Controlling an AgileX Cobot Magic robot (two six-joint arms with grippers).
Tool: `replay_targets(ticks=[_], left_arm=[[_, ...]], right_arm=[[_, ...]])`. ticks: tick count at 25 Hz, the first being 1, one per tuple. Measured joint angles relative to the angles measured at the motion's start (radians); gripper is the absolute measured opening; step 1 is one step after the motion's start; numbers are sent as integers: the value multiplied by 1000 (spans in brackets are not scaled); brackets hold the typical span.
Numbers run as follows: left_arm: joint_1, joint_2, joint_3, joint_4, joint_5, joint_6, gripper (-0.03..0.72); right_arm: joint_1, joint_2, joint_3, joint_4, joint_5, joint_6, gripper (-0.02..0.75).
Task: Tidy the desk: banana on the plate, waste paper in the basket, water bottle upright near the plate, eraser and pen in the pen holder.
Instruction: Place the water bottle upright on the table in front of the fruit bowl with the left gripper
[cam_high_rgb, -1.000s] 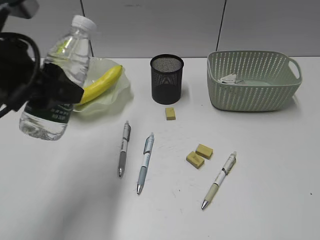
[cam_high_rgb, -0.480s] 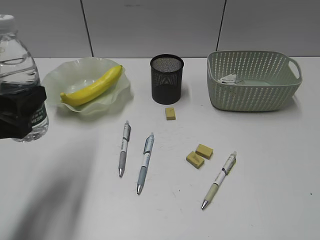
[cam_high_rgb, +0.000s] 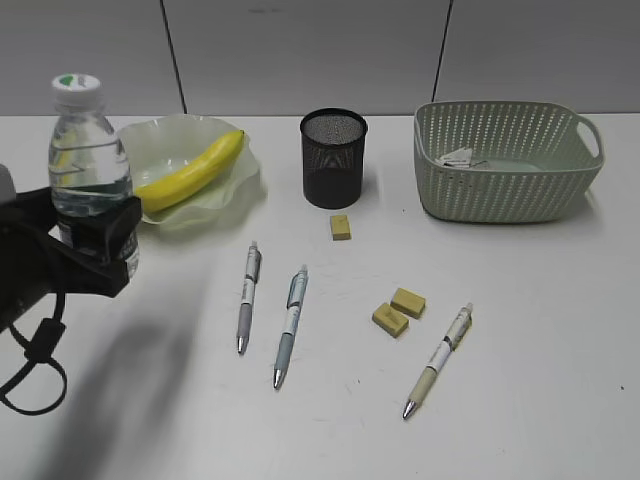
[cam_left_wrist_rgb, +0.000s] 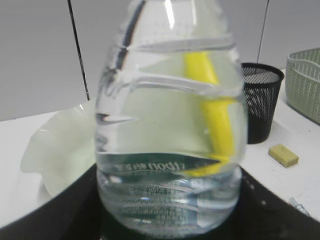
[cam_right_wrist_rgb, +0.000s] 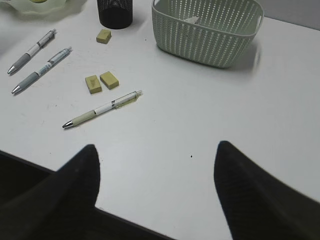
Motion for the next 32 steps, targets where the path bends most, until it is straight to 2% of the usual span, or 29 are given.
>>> replay_targets(ticks=[4,11,19,32], left_arm=[[0,77,-22,22,0,-15,488],[2,258,-131,98,-6,-17,488],[2,429,-270,102,-8,-18,488],[2,462,-278,101,-46,-18,488]], right_arm=[[0,0,0,0,0,0,562],[0,0,0,0,0,0,562],[0,0,0,0,-1,0,562],[0,0,0,0,-1,0,562]])
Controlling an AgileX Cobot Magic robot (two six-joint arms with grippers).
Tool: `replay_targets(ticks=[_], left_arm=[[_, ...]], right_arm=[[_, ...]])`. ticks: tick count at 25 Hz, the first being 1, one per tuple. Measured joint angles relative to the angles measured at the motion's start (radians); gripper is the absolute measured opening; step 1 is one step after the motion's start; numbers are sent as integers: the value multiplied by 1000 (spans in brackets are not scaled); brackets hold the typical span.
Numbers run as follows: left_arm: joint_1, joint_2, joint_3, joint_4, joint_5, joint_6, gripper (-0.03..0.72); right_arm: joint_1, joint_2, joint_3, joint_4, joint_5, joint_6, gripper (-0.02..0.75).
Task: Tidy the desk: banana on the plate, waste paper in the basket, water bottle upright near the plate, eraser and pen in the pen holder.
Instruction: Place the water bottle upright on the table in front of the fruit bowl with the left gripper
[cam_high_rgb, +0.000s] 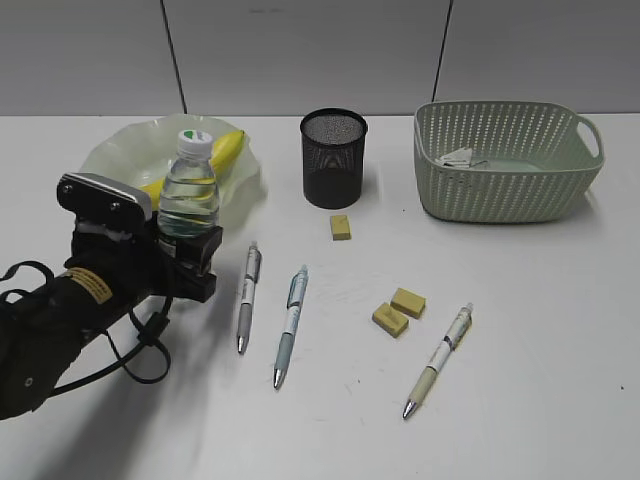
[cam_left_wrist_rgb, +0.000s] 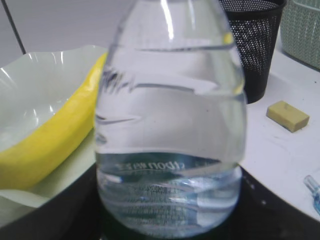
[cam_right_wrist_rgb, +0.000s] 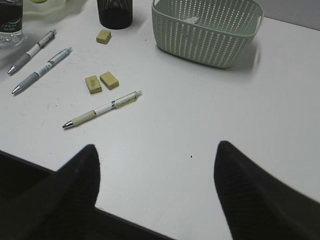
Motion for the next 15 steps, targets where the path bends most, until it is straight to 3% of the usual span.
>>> replay_targets(ticks=[15], left_arm=[[0,0,0,-1,0,0,489]], right_arm=[[0,0,0,0,0,0,562]])
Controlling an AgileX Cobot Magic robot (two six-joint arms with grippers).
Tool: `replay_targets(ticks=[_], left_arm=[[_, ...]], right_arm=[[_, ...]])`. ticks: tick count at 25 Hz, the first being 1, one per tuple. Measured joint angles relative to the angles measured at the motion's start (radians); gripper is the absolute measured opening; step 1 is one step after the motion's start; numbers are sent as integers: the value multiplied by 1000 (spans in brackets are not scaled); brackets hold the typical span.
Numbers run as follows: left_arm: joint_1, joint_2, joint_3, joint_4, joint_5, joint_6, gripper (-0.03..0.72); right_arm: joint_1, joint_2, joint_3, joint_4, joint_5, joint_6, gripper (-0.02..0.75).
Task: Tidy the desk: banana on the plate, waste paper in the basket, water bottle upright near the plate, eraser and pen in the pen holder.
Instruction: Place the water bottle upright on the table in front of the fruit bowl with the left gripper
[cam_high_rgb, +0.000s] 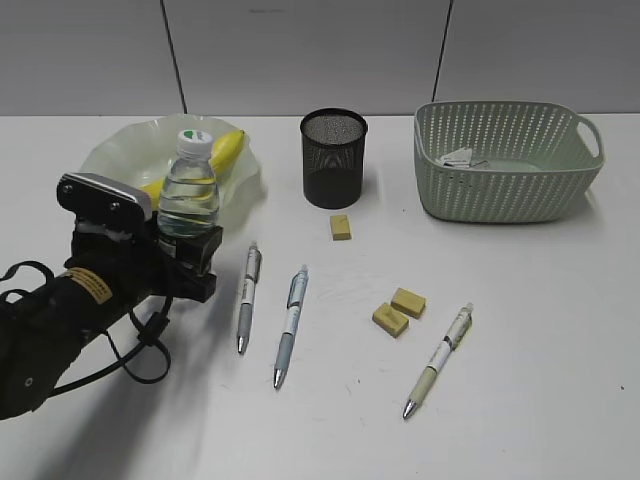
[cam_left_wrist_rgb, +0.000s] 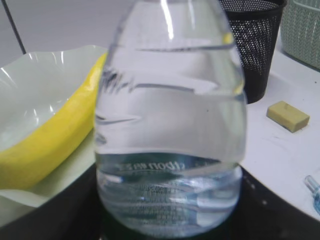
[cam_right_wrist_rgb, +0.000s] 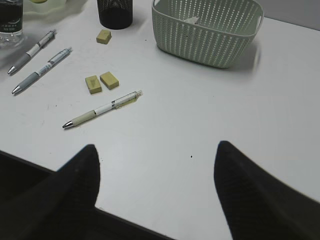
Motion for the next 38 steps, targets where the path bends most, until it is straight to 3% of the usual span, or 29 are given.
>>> replay_targets(ticks=[28,38], left_arm=[[0,0,34,-22,-31,0,506],[0,-1,50,-28,-26,0,599]], right_arm=[[0,0,0,0,0,0,562],[0,0,0,0,0,0,562]])
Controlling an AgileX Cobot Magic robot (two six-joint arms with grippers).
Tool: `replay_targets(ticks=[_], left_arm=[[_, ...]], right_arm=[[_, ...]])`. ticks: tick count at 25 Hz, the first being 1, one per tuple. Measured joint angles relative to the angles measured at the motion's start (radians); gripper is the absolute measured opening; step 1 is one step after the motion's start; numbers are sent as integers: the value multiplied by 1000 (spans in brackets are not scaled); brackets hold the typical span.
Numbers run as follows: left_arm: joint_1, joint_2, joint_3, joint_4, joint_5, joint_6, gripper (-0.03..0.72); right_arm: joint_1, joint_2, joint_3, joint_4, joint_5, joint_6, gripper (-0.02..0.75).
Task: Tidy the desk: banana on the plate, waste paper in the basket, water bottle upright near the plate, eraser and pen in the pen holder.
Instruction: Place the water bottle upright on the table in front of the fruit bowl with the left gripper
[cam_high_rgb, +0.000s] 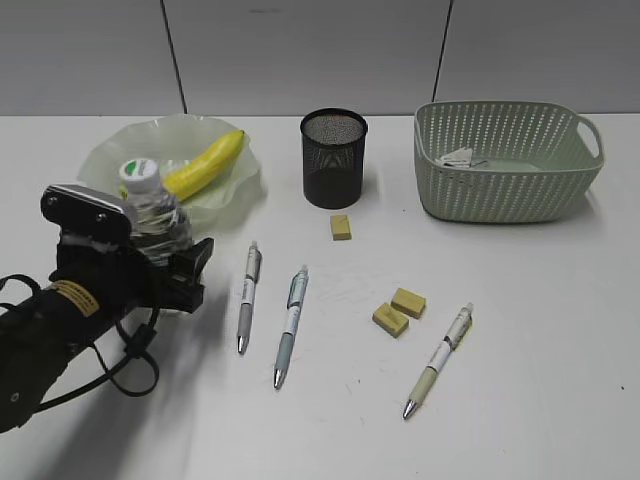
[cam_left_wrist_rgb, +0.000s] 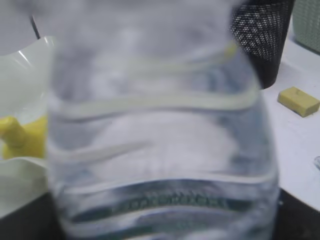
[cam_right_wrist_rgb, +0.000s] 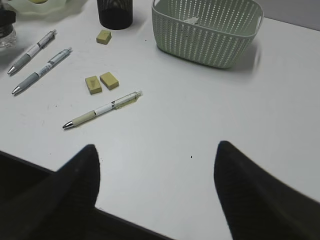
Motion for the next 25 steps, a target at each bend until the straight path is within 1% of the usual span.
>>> replay_targets(ticks=[9,16,21,24,25], left_arm=[[1,-9,3,-6,3,0,601],[1,-73,72,-7,5,0,601],[0,-181,167,-7,7,0,596],[0,-298,200,-7,14,0,594],[0,-338,201,-7,41,0,594]], right_arm=[[0,0,0,0,0,0,562],[0,0,0,0,0,0,562],[0,0,0,0,0,0,562],[0,0,0,0,-1,0,562],[0,0,0,0,-1,0,562]])
